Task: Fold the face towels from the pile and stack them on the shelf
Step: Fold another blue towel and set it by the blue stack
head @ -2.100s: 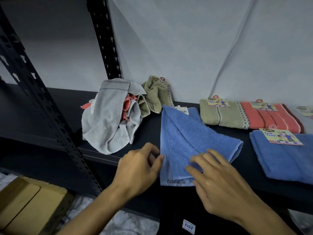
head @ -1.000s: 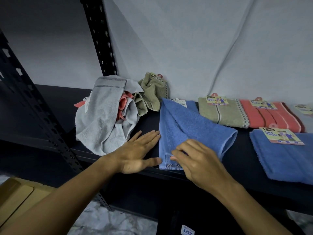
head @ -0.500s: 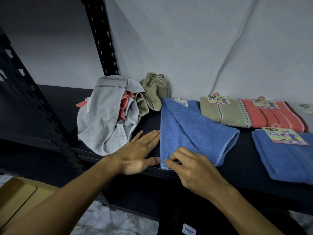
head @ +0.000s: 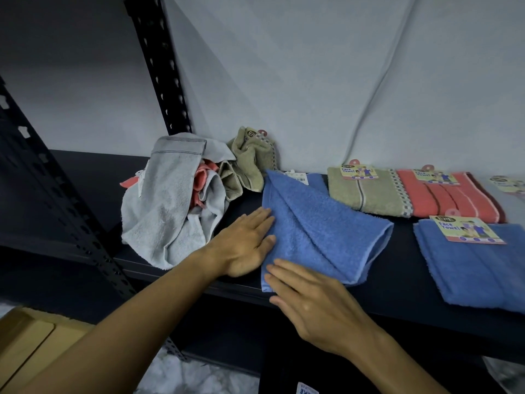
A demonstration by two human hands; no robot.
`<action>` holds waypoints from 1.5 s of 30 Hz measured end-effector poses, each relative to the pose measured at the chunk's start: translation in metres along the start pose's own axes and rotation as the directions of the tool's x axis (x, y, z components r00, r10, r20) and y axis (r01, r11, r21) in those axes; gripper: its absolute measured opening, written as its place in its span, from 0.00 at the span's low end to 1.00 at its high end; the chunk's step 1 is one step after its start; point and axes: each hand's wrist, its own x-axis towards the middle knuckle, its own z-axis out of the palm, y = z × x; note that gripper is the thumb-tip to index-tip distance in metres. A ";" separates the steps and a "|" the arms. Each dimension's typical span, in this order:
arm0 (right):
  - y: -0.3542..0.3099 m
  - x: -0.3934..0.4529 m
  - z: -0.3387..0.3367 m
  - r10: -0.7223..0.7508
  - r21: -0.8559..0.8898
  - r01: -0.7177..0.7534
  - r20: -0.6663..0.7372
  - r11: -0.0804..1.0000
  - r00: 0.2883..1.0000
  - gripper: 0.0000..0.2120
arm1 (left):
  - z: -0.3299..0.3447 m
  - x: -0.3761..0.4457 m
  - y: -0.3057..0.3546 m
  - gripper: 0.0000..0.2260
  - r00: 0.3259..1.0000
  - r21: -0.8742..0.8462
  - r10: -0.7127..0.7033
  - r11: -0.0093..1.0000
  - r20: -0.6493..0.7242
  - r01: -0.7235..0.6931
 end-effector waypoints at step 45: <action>0.047 -0.001 -0.067 0.918 0.021 -0.918 -0.002 0.396 0.396 0.29 | 0.030 -0.052 0.039 0.18 0.857 0.182 0.182 0.978 -0.482 -0.106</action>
